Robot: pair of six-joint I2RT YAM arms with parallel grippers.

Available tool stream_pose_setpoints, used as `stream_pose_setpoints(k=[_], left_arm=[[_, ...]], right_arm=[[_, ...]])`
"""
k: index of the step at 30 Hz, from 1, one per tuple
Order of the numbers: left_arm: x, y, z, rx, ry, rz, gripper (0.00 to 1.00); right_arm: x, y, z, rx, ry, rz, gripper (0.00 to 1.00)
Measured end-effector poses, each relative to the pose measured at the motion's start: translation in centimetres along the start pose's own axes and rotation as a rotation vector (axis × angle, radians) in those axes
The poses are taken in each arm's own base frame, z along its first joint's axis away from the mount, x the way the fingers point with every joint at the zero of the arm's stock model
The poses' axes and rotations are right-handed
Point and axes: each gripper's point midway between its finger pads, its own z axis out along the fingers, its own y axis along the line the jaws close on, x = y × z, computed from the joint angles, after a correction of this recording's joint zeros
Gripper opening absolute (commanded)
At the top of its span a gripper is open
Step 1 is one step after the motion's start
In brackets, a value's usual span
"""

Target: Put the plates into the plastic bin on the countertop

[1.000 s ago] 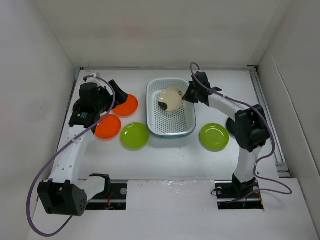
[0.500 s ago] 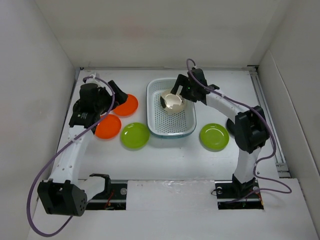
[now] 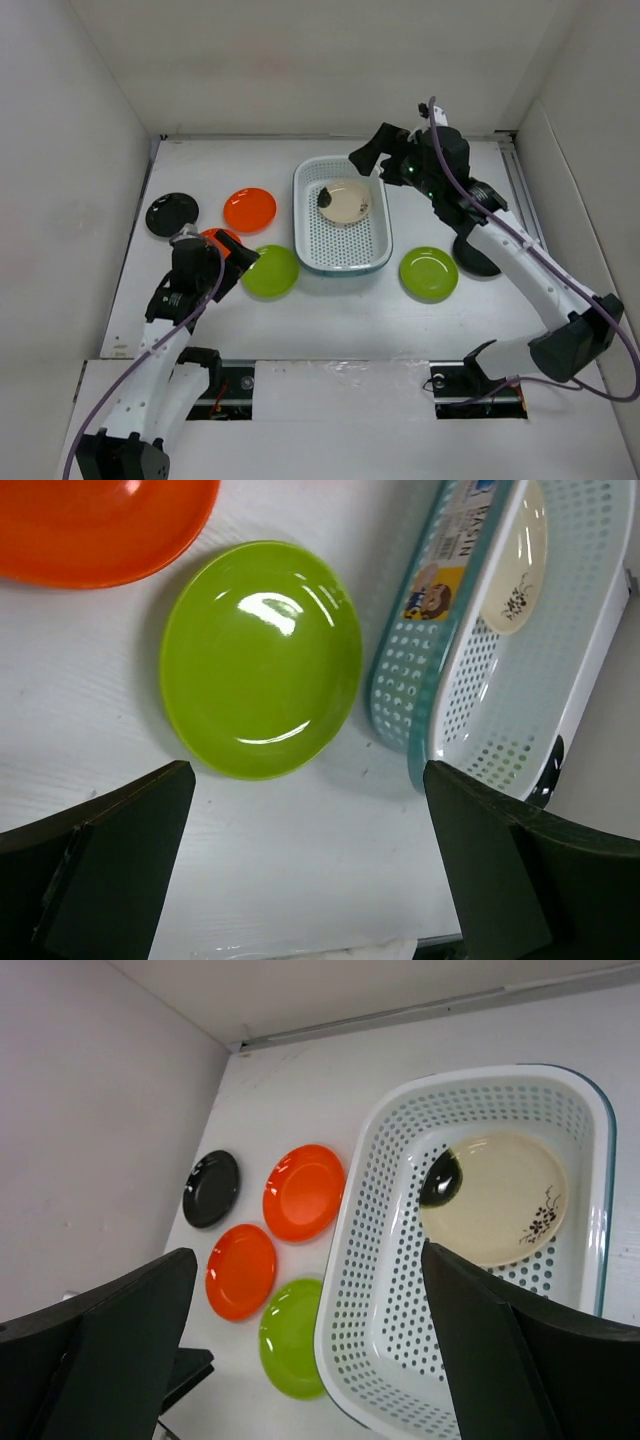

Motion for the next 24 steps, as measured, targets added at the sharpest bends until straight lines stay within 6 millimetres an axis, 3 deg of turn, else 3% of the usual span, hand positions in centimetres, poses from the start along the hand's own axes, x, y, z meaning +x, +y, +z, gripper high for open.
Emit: stream_pose_setpoints(k=[6,10,17,21,22,24], left_arm=[[2.8,3.4,1.6,-0.071,0.059,-0.053,0.99],[5.9,7.2,4.0,-0.196,0.171,-0.078,0.99],[5.4,6.7,4.8,-0.152,0.13,-0.098,0.98],[5.1,7.1,4.8,-0.16,0.1,-0.106,0.77],[5.1,7.2,4.9,-0.166,0.098,-0.107,0.59],[5.1,7.5,5.0,-0.18,0.096,-0.112,0.5]], right_arm=[[2.5,-1.5,-1.4,0.015,0.044,-0.006,1.0],[3.8,-2.2,-2.6,0.021,0.065,-0.009,1.0],[1.2,-0.9,-5.6,-0.026,-0.013,-0.008,1.0],[-0.2,-0.8,-6.8,-0.035,-0.054,-0.005,1.0],[-0.4,-0.8,-7.0,-0.036,-0.06,-0.005,1.0],[-0.8,-1.1,-7.3,-0.032,-0.073,-0.002,1.0]])
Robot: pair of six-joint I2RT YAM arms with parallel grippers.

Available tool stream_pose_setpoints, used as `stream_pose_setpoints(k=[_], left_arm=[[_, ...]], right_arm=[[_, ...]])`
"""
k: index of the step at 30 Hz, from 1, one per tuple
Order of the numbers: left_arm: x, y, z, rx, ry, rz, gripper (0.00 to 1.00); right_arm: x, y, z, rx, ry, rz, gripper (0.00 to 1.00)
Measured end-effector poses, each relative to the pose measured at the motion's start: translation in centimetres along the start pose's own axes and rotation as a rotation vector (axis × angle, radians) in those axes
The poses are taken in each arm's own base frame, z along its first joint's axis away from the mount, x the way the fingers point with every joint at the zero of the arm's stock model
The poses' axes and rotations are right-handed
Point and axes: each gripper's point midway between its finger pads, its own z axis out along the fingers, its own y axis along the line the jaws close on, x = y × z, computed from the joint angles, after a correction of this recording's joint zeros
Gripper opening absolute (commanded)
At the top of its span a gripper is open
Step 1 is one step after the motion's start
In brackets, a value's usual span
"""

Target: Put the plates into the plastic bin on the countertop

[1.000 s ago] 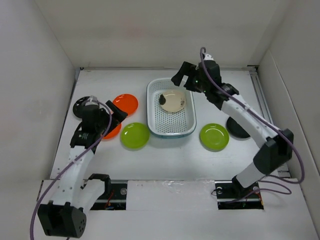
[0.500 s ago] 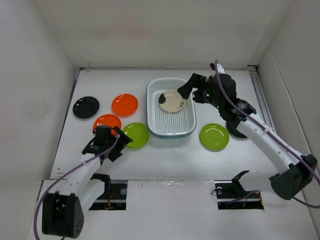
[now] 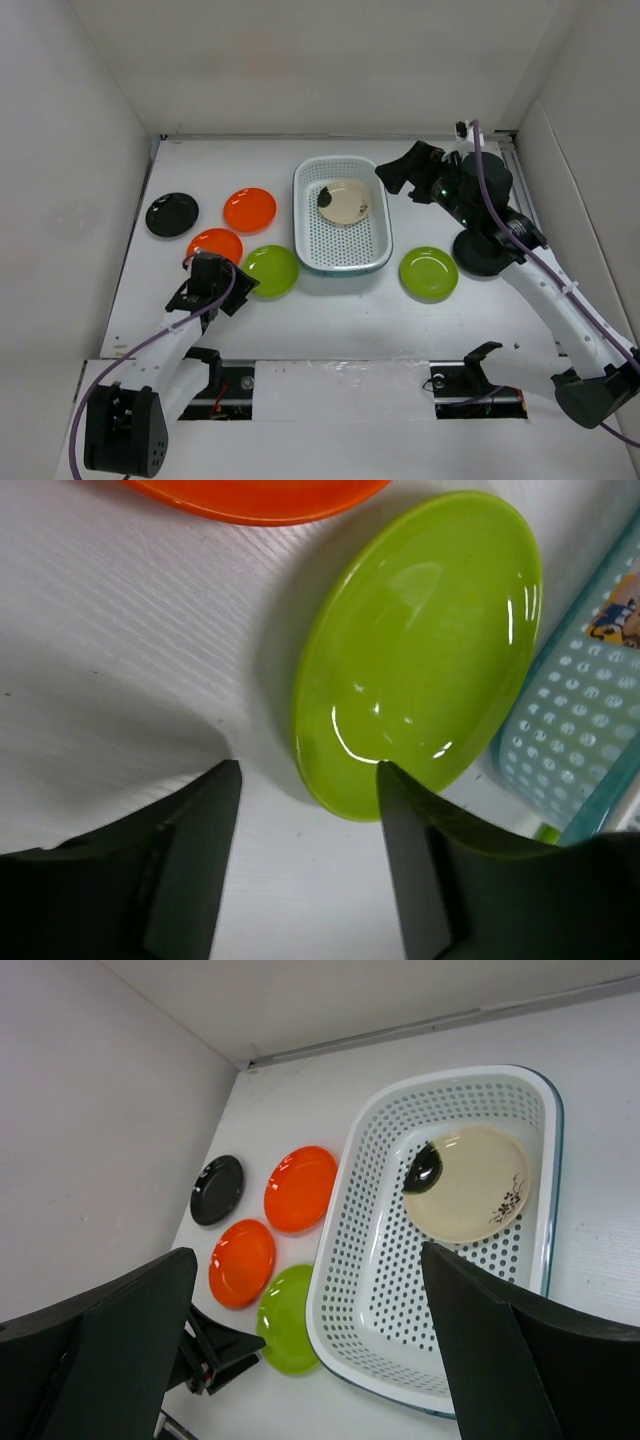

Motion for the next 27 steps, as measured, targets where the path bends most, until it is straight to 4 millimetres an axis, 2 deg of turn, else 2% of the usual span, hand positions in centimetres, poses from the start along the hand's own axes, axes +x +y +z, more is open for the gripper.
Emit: stream_pose_setpoints(k=[1,8,9,10,13,14,18,20,27], left_arm=[[0.0,0.2,0.1,-0.009,0.001,0.001,0.46],[-0.2,0.5,1.1,-0.034,-0.004,0.003,0.4],[-0.3,0.4,1.2,-0.032,-0.007,0.003,0.37],[-0.4,0.3,1.2,-0.029,-0.012,0.005,0.3],[-0.5,0.6,1.5,-0.041,-0.017,0.002,0.25],[-0.6,0.6,1.6,-0.041,-0.019,0.0,0.17],[-0.6,0.7,2.0,-0.051,-0.021,-0.008,0.1],[-0.7,0.5,2.1,-0.046,-0.023,-0.009,0.0],[-0.9,0.2,2.1,-0.032,-0.029,-0.009,0.0]], right_arm=[[-0.1,-0.1,-0.1,-0.001,-0.005,0.001,1.0],[0.2,-0.8,-0.3,0.004,-0.002,0.016,1.0],[0.3,-0.8,-0.3,0.004,0.0,0.016,1.0],[0.3,-0.8,-0.3,0.003,0.0,0.016,1.0],[0.3,-0.8,-0.4,0.001,0.001,0.016,1.0],[0.3,-0.8,-0.5,0.0,-0.001,0.016,1.0],[0.1,-0.6,-0.7,-0.004,-0.008,0.026,1.0],[0.0,-0.5,-0.8,-0.007,-0.011,0.027,1.0],[-0.3,-0.3,-1.2,-0.013,-0.02,0.031,1.0]])
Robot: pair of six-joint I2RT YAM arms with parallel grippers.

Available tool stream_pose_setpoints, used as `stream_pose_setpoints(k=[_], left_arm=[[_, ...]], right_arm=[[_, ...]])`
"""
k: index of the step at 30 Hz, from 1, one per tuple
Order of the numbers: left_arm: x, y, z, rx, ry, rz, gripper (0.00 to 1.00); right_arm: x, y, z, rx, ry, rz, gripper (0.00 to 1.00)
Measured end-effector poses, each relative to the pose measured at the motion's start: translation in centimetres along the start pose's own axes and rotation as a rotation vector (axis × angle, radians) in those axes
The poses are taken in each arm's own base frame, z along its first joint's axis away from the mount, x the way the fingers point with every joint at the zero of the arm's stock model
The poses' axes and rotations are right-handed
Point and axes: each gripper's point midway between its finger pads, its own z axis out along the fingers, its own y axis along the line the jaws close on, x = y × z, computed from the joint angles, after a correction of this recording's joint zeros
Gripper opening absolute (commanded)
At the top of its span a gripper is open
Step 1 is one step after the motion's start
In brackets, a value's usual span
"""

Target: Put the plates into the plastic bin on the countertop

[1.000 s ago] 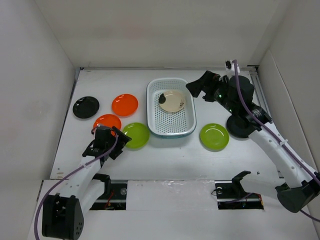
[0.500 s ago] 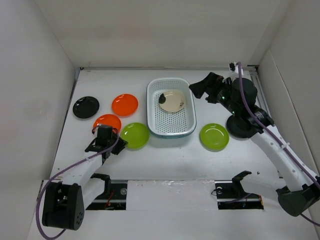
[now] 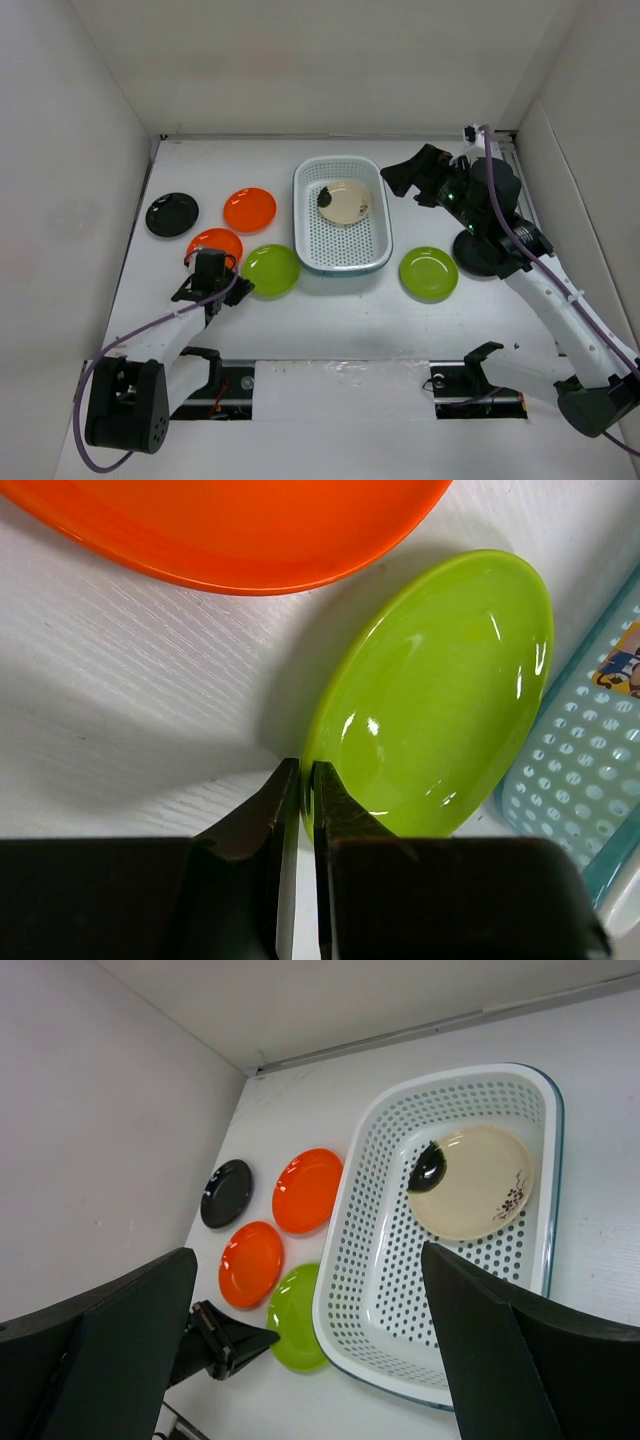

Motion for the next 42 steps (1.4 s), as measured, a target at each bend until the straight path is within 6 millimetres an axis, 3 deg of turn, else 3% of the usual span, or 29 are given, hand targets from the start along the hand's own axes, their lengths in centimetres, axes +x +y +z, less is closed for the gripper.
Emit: stream_pose_setpoints(k=[6,8,15,19,22,26,33,37,42], left_arm=[[-0.6,-1.0,-1.7,0.045,-0.034,0.0,0.0],[-2.0,-2.3,-3.7,0.069,-0.085,0.001,0.0],[-9.3,-11.0,-12.2,0.227,-0.314,0.002,0.0],[-11.6,-14.3,-14.3,0.273,-0.37,0.036,0.0],[-11.9,-17.6,-13.4,0.329,-0.31,0.104,0.0],[-11.7,-23.5,-9.5,0.402,-0.202,0.197,0.0],[-6.0,-31.4,0.0,0.392,-0.011,0.383,0.0],[-4.0,-31.0,4.3,0.346,0.053,0.415,0.0],[-1.5,-29.1,7.8,0.276,0.114,0.444,0.0]], right_arm=[[0.0,0.0,0.0,0.0,0.0,0.0,1.0],[0.0,0.0,-0.1,-0.001,-0.001,0.0,1.0],[-0.6,0.3,-0.8,-0.007,-0.02,0.0,1.0],[-1.2,-0.4,-1.1,0.031,-0.041,0.002,1.0],[-2.2,-2.0,-1.4,0.087,-0.068,0.015,1.0],[-3.6,-4.0,-2.2,0.152,-0.109,0.04,1.0],[-6.0,-6.3,-4.4,0.208,-0.178,0.063,1.0],[-5.4,-7.1,-5.1,0.22,-0.168,0.071,1.0],[-3.9,-8.5,-5.1,0.25,-0.131,0.082,1.0]])
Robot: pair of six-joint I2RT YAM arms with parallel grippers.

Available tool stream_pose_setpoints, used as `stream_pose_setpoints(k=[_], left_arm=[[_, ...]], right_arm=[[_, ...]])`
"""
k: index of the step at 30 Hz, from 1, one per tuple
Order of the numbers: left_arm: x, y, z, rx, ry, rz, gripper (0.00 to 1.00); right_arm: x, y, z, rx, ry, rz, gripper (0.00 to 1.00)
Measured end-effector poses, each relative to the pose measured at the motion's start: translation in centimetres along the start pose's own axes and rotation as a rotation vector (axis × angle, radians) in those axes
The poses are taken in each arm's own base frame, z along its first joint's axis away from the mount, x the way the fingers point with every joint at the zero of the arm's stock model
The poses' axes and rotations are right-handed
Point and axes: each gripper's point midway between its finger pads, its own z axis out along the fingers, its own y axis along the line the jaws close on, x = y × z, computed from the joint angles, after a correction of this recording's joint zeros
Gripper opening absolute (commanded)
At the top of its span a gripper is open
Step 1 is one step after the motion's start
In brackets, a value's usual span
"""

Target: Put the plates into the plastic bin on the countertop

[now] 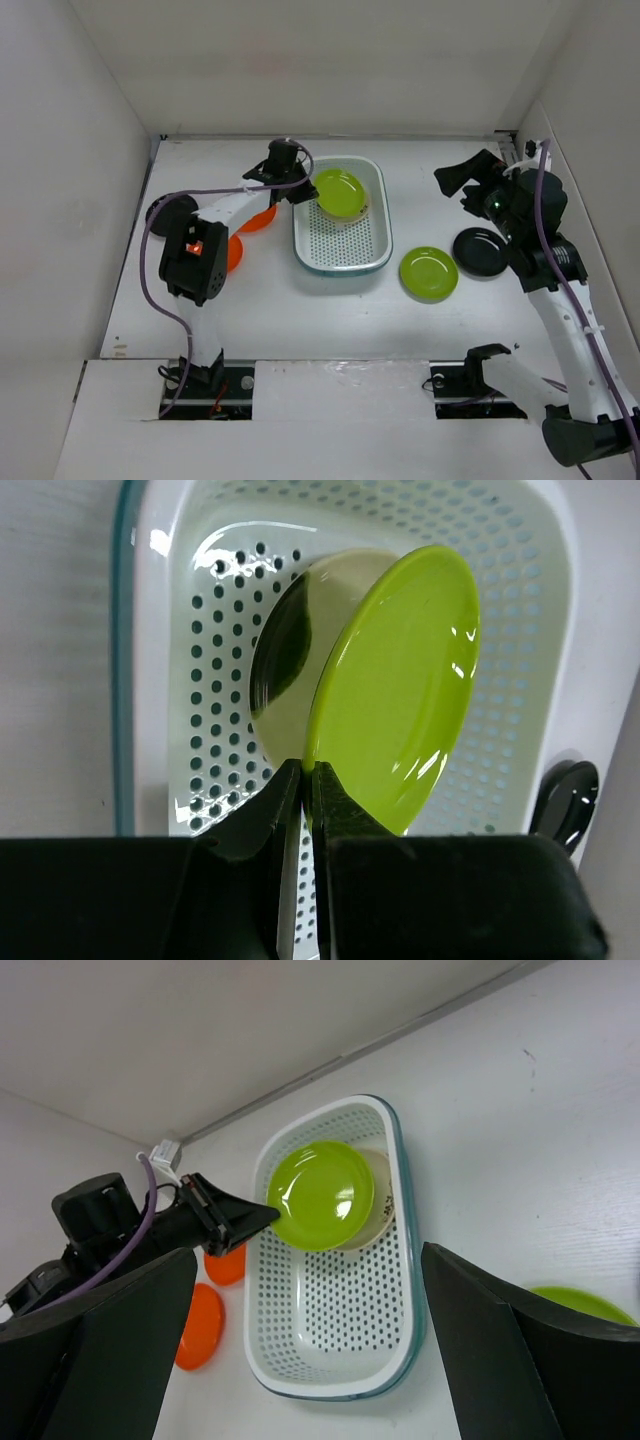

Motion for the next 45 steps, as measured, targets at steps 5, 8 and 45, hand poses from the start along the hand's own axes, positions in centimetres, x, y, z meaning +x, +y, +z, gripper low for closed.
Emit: stream_pose_setpoints(k=[5,8,45], left_arm=[[1.7,0.4,1.3,-0.012,0.044,0.009,0.29],[1.6,0.0,1.3,0.004,0.045,0.01,0.54],[-6.2,-10.3,-23.3,0.244,-0.424,0.126,1.0]], right_arm=[[1.1,-1.4,-0.1,0.031,0.024,0.004,1.0],[1.1,-1.6,-0.2,0.037,0.024,0.008,1.0],[23.4,-20.8,-5.4,0.757,0.217,0.535,0.92]])
